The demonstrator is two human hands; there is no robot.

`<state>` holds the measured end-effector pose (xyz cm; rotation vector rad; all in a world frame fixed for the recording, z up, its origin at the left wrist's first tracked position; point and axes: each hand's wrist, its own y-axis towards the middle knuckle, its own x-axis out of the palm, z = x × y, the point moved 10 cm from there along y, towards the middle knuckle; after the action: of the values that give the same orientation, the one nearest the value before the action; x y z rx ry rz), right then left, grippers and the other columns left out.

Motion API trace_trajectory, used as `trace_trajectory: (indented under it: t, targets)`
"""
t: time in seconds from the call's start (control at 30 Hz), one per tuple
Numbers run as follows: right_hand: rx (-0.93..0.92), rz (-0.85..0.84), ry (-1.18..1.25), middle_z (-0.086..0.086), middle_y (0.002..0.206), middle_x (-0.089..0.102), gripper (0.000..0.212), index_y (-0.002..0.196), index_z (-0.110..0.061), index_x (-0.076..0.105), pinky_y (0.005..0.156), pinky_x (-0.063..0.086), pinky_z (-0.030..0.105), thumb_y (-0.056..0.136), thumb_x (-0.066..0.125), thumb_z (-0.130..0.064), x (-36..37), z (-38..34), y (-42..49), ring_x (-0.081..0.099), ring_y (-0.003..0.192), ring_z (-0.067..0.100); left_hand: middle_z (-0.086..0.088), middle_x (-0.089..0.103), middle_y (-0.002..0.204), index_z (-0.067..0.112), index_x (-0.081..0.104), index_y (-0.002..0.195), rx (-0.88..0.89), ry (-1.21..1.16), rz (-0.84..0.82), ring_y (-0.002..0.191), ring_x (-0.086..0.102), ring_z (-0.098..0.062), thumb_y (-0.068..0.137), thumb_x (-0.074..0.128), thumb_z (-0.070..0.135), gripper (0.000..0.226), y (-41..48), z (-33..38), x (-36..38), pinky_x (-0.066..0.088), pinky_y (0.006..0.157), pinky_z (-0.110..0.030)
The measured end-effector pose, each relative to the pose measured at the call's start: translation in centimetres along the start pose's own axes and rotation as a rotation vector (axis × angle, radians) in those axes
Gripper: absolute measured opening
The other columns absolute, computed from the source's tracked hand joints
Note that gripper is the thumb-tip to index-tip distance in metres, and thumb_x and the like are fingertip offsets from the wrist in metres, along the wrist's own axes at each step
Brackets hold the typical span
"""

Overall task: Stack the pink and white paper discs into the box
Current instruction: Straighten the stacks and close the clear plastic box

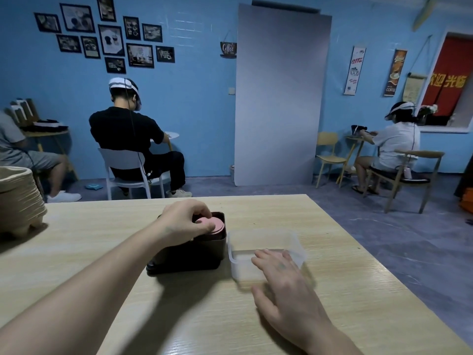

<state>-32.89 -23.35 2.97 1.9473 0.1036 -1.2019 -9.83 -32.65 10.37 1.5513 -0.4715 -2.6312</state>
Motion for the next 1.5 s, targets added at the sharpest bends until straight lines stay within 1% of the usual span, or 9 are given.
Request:
trace_trajectory:
  t: [0.13,0.2,0.3,0.4,0.53,0.77,1.07,1.37,1.5]
  targets:
    - [0.022,0.016,0.008,-0.006,0.149,0.057,0.052,0.137,-0.021,0.06,0.122,0.021,0.034,0.089,0.058,-0.042,-1.1,1.0,-0.3,0.043,0.143,0.01,0.016,0.071,0.092,0.028,0.072,0.09,0.152,-0.108,-0.003,0.089,0.065,0.001,0.089,0.076,0.025,0.005,-0.5,5.0,1.1,0.055,0.082,-0.026]
    - [0.054,0.023,0.016,-0.008,0.149,0.056,0.053,0.138,-0.022,0.06,0.122,0.02,0.032,0.09,0.057,-0.044,-2.0,2.1,-0.6,0.043,0.143,0.009,0.016,0.07,0.091,0.031,0.069,0.089,0.202,-0.104,-0.049,0.089,0.065,-0.001,0.09,0.074,0.013,0.019,-0.4,7.1,2.6,0.054,0.08,-0.025]
    - [0.077,0.012,0.018,-0.01,0.147,0.057,0.054,0.139,-0.022,0.059,0.12,0.024,0.027,0.091,0.055,-0.045,-3.0,3.6,-1.2,0.045,0.141,0.007,0.02,0.069,0.092,0.038,0.066,0.087,0.199,-0.052,-0.125,0.088,0.065,0.004,0.088,0.07,0.023,0.016,0.3,8.8,5.1,0.057,0.083,-0.026]
    - [0.109,0.012,0.026,-0.01,0.145,0.059,0.052,0.138,-0.022,0.06,0.117,0.024,0.014,0.091,0.056,-0.045,-4.0,5.3,-1.8,0.047,0.138,0.006,0.017,0.067,0.095,0.026,0.073,0.102,0.234,0.053,-0.237,0.083,0.063,0.006,0.092,0.07,0.016,0.014,0.9,11.1,7.9,0.046,0.071,-0.007]
    - [0.102,0.018,0.065,-0.009,0.144,0.06,0.05,0.136,-0.019,0.062,0.116,0.024,0.009,0.09,0.059,-0.04,-4.2,6.5,-2.6,0.045,0.139,0.006,0.0,0.072,0.11,0.014,0.071,0.113,0.258,0.132,-0.424,0.097,0.067,-0.017,0.092,0.073,0.02,0.022,1.9,12.3,12.3,0.055,0.086,-0.027]
    - [0.122,0.006,0.164,-0.019,0.154,0.047,0.057,0.145,-0.023,0.056,0.12,0.024,0.015,0.09,0.053,-0.037,-3.5,7.4,-3.0,0.028,0.149,-0.004,0.008,0.068,0.129,0.024,0.063,0.134,0.246,0.191,-0.535,0.109,0.067,-0.012,0.099,0.062,0.04,0.038,2.8,12.3,15.5,0.054,0.094,-0.027]
    - [0.115,0.014,0.192,-0.015,0.152,0.051,0.052,0.14,-0.02,0.059,0.121,0.025,0.018,0.089,0.051,-0.03,-3.4,7.3,-2.9,0.033,0.149,0.002,0.007,0.075,0.115,0.024,0.068,0.124,0.341,0.339,-0.561,0.102,0.069,-0.018,0.09,0.055,0.011,0.039,2.8,13.8,16.0,0.056,0.094,-0.038]
    - [0.144,0.006,0.199,-0.021,0.153,0.048,0.053,0.142,-0.023,0.057,0.121,0.028,0.021,0.09,0.048,-0.032,-3.3,7.5,-2.9,0.029,0.15,-0.002,0.01,0.073,0.102,0.026,0.071,0.108,0.304,0.213,-0.548,0.094,0.07,-0.016,0.087,0.06,0.02,0.024,2.5,13.8,15.0,0.059,0.089,-0.038]
    - [0.155,0.011,0.192,-0.022,0.152,0.047,0.054,0.142,-0.025,0.057,0.121,0.028,0.021,0.09,0.047,-0.034,-3.4,7.5,-3.0,0.029,0.149,-0.002,0.016,0.071,0.109,0.028,0.068,0.117,0.264,0.145,-0.535,0.098,0.07,-0.016,0.074,0.065,0.048,0.048,2.7,13.9,13.9,0.059,0.092,-0.038]
